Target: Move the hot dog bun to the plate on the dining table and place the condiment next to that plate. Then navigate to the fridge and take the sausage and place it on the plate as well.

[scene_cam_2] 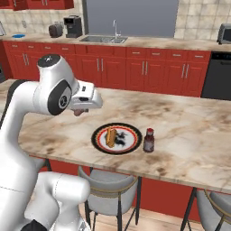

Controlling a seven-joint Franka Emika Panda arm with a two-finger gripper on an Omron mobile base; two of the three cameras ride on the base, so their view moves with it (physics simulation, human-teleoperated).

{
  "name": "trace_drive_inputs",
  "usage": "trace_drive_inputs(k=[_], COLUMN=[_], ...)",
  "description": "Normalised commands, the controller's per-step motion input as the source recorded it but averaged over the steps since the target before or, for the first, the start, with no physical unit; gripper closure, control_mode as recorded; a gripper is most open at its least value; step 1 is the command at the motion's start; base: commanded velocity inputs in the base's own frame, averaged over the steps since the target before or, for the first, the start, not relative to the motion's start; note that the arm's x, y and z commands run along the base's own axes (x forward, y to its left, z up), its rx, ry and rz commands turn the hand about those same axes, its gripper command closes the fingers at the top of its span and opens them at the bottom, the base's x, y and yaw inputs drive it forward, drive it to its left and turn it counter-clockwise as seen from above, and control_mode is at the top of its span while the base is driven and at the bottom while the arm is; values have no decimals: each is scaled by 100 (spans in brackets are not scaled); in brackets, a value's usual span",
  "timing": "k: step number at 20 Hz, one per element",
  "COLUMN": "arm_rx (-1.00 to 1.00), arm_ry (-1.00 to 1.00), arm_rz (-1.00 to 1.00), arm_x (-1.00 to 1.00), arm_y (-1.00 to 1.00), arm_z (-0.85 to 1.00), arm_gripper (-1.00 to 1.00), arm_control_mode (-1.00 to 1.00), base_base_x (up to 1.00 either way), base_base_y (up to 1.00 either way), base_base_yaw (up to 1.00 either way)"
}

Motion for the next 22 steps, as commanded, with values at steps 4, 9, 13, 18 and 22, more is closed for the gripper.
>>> trace_drive_inputs(k=[4, 9, 13, 18, 22], arm_rx=[9, 7, 0, 0, 0], arm_ry=[27, 32, 26, 18, 10], arm_rz=[0, 0, 0, 0, 0], arm_x=[84, 90, 87, 93, 77], arm_y=[-93, -86, -32, -3, -1], arm_z=[-73, -98, -92, -63, -43], arm_gripper=[100, 100, 100, 100, 100], arm_control_mode=[-100, -100, -100, -100, -100], base_base_x=[0, 0, 0, 0, 0], base_base_y=[0, 0, 0, 0, 0], base_base_yaw=[0, 0, 0, 0, 0])
